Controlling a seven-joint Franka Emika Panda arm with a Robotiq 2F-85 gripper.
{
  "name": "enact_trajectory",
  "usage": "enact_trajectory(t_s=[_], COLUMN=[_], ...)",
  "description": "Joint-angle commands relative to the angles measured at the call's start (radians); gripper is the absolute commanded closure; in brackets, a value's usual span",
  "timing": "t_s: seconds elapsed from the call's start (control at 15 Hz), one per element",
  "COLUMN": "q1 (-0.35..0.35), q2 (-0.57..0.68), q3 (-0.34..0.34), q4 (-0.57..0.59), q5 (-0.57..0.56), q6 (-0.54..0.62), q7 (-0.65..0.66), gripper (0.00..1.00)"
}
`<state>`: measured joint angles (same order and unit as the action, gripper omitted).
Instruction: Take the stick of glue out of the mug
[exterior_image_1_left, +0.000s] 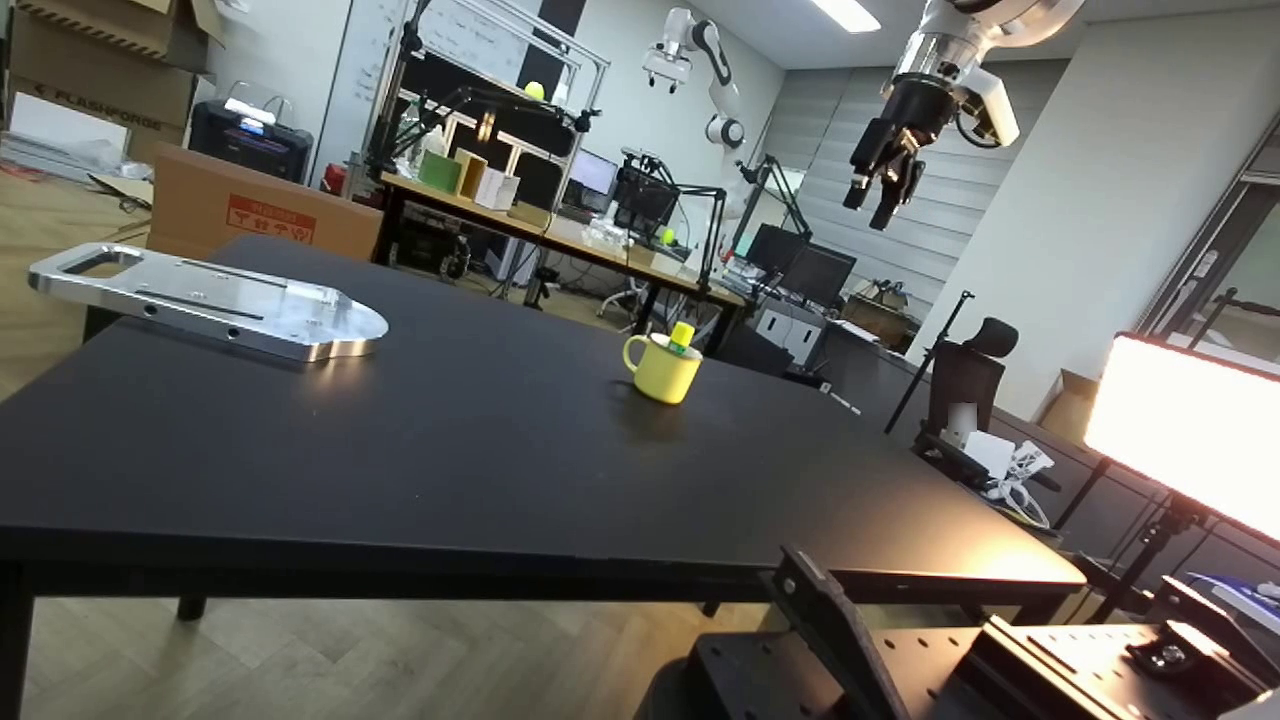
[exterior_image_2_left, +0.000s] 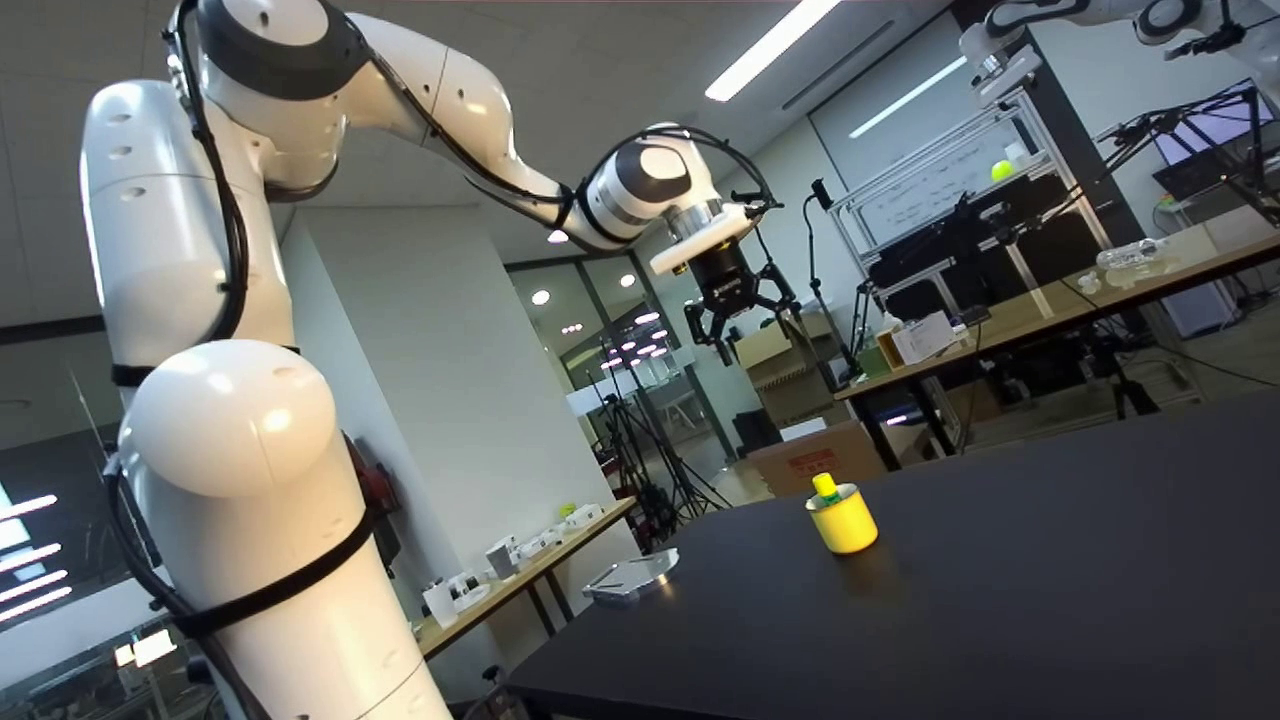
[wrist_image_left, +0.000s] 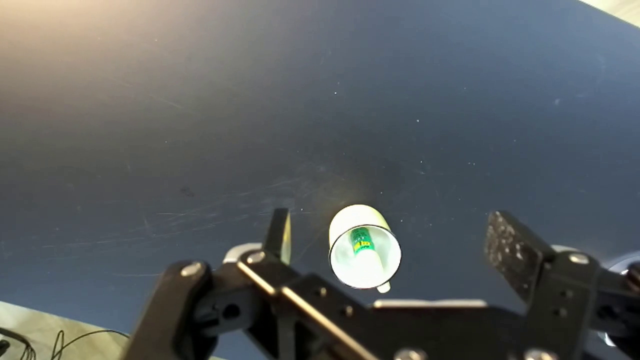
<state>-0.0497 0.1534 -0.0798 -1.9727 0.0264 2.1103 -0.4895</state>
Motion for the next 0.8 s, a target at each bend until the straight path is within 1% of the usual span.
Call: enact_trajectory(t_s=[0.0, 0.4, 0.53, 0.73], q1=[-0.017, -0.006, -0.001, 0.018], q2=[0.000, 0.219, 0.290, 0.370], q3=[0.019, 0.050, 0.074, 0.118], q4=[0.001, 0.252, 0.333, 0.407], q5=[-0.003, -0.032, -0.030, -0.028], q6=[-0.002, 0.033, 0.050, 0.089], q7=[0.003, 0.023, 0.023, 0.026], gripper=[0.00, 0.00, 0.00, 0.00])
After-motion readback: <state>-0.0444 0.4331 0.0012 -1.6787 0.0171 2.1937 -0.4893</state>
